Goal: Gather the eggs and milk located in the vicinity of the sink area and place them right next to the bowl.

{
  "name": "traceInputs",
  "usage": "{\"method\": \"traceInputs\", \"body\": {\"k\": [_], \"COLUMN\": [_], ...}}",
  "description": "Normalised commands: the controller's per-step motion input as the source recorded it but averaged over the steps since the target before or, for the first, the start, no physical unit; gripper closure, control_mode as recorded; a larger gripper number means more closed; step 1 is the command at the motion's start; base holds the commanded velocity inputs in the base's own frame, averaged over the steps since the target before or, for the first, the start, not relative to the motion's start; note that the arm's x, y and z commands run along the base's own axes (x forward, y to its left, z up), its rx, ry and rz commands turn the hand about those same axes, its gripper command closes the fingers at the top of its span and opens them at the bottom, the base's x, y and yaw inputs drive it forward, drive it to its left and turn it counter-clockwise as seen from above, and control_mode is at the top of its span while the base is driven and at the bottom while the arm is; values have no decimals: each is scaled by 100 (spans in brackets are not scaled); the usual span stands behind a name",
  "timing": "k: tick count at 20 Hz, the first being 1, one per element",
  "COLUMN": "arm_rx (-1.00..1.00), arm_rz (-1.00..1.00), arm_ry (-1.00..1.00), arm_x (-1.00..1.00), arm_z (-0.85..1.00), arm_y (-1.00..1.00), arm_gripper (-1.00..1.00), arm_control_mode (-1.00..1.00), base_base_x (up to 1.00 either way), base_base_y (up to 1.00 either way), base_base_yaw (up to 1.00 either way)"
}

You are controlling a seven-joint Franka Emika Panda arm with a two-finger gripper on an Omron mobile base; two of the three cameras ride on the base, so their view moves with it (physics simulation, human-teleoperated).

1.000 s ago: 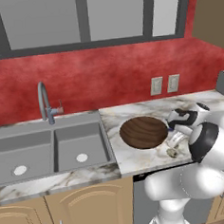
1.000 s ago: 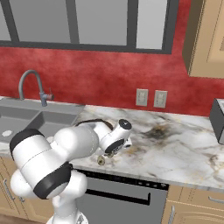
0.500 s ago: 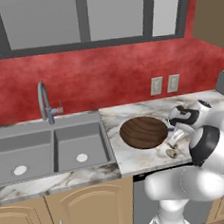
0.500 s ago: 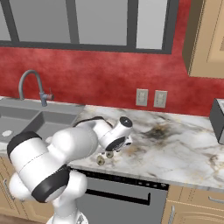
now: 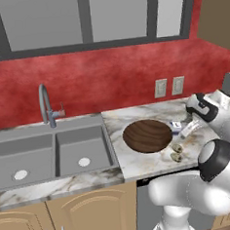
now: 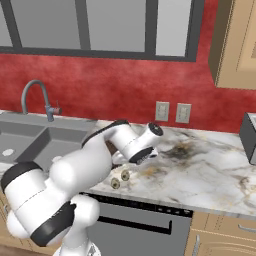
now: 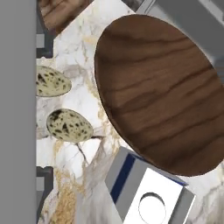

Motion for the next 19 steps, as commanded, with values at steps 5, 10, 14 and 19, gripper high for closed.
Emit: {"method": "traceInputs", "body": {"k": [5,10,14,19], "arm_rx": [-2,-25,-33,-23], "arm_rz": [-1,-18,-21,-27], "arm_ry": [5,2,6,25], "arm_x": [-51,-86,-85,-9], "arm_z": [84,9,0,-13], "arm_y": [5,87,100,100], "arm_gripper": [-100,-100,-100,-100], "arm_control_mode": [-100,-100,-100,-100], "base_base_x": [0,0,0,0], "base_base_y": [0,0,0,0], "base_base_yaw": [0,0,0,0]}}
